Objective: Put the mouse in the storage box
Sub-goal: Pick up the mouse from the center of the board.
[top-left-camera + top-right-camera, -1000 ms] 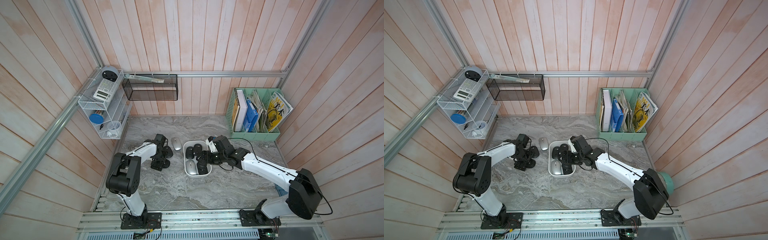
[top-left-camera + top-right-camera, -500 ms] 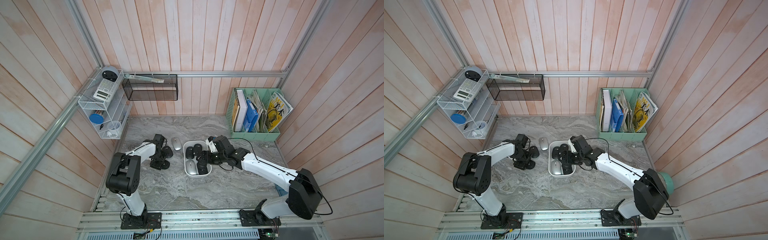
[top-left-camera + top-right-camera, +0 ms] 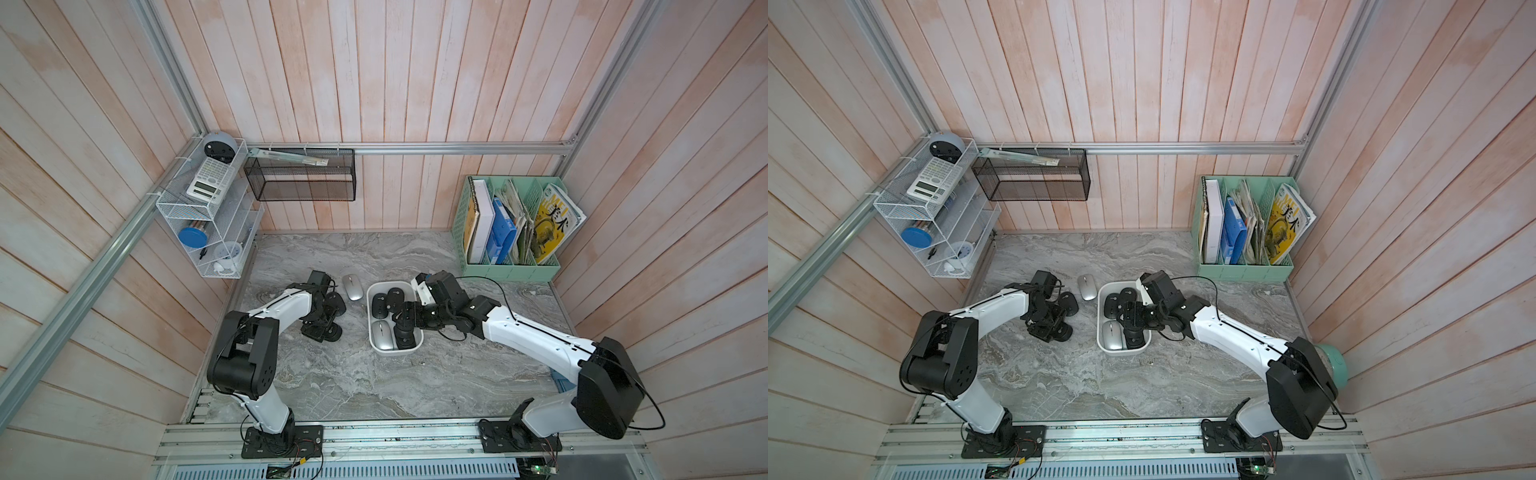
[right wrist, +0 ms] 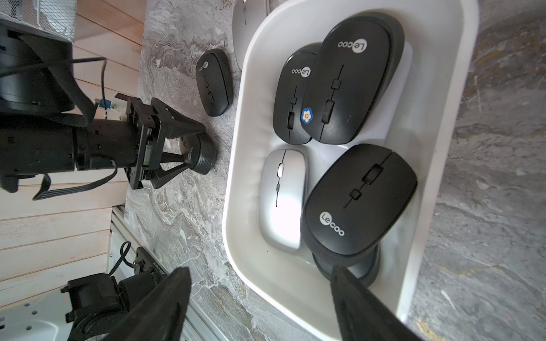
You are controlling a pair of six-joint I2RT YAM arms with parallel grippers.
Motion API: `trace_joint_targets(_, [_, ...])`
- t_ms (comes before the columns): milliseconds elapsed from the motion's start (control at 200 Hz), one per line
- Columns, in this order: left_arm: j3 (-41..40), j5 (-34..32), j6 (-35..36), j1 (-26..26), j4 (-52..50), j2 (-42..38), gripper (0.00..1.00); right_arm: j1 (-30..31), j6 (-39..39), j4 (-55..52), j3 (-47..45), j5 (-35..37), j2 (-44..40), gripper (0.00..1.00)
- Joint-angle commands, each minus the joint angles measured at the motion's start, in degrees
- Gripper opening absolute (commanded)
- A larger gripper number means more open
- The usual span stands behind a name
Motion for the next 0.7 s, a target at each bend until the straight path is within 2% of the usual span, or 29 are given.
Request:
trace_joint_targets(0, [-1.3, 0.9, 3.7, -0.1, -0.8, -3.8, 0.57, 0.3, -0.5, 0.3, 0.4, -1.4, 1.0, 0.81])
trace_joint_targets(205, [-1.6, 0.7, 8.2, -0.2, -3.2, -9.4, 0.57, 0.2, -0.5, 0.0, 1.8, -1.7, 1.8, 0.81])
trace_joint_targets(480, [1.3, 1.3, 11.6, -0.5, -7.1, -12.5, 0.55, 0.3, -0.5, -1.2, 1.5, 0.1, 1.5, 0.8])
trace_joint_targets(695, [5.4, 1.0, 12.2, -3.8, -9.0, -14.5, 0.55, -0.4, -2.1, -3.2, 1.1, 1.7, 0.3, 0.8])
